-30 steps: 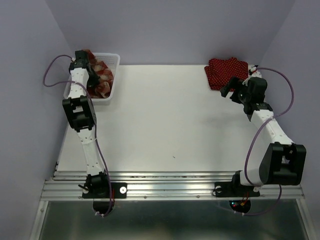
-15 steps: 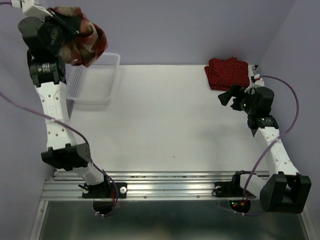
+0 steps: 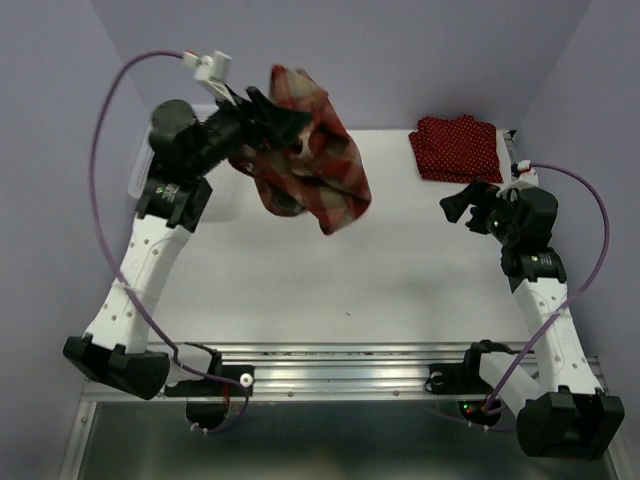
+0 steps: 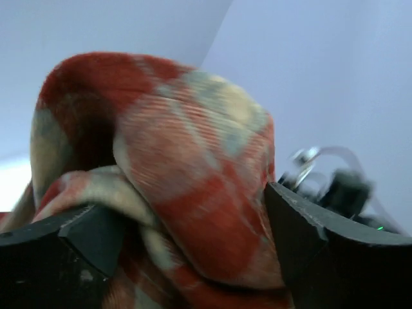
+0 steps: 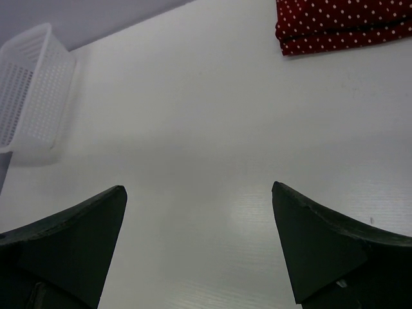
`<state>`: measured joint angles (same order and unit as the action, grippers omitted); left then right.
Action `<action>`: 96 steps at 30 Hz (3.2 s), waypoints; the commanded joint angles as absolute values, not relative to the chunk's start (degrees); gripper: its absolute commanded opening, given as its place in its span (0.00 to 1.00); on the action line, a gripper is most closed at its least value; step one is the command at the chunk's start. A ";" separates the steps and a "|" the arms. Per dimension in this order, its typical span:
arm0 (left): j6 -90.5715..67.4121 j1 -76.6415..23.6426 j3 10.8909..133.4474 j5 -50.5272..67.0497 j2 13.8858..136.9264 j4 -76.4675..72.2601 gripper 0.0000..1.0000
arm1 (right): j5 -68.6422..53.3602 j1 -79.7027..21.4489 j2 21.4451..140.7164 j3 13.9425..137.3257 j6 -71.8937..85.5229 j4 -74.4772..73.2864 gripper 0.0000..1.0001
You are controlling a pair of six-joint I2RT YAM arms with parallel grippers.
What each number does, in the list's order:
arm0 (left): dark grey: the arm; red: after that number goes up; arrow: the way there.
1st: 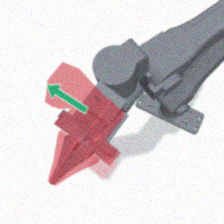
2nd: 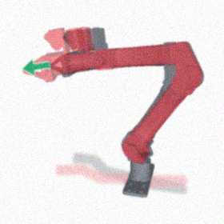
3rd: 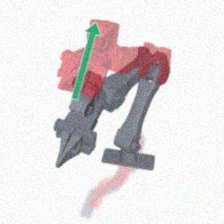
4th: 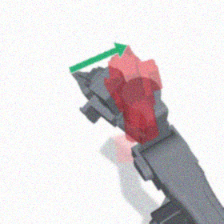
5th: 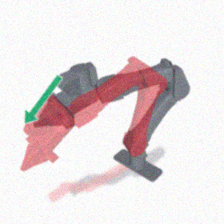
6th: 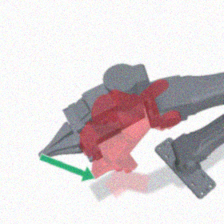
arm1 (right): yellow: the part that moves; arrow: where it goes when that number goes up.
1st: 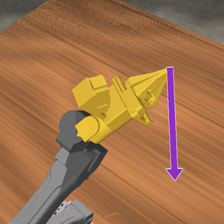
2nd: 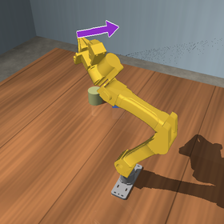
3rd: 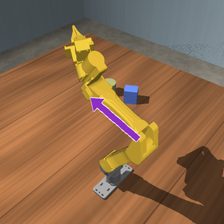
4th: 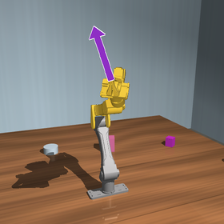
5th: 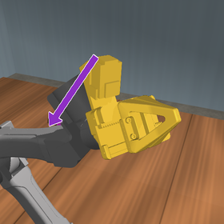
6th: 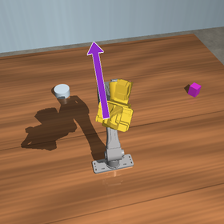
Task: Fold and stack the skirts
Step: Move the skirt to the center of the board, then flatten the skirt out
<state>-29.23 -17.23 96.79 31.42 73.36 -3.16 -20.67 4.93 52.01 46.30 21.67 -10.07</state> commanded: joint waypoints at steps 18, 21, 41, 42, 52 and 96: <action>-33.21 -24.26 62.58 -12.63 70.49 31.19 0.99 | -7.69 -17.70 62.39 58.00 22.67 -27.33 1.00; -33.31 -21.72 60.39 -10.48 70.23 30.15 0.99 | -5.72 -21.96 69.05 61.16 22.41 -26.72 1.00; -30.85 -17.84 60.29 8.34 91.49 11.69 0.82 | 3.24 -26.63 120.10 114.12 9.23 -28.73 1.00; -30.68 -17.93 60.29 9.13 92.02 11.17 0.73 | 3.43 -26.63 122.67 117.13 9.23 -29.35 1.00; -30.15 -17.84 61.17 7.65 94.05 12.12 0.00 | -1.40 -26.63 137.47 131.76 10.11 -38.23 0.29; -33.83 -16.88 75.85 -3.77 65.36 18.26 0.00 | 18.16 -26.63 71.93 87.19 11.96 -19.43 0.01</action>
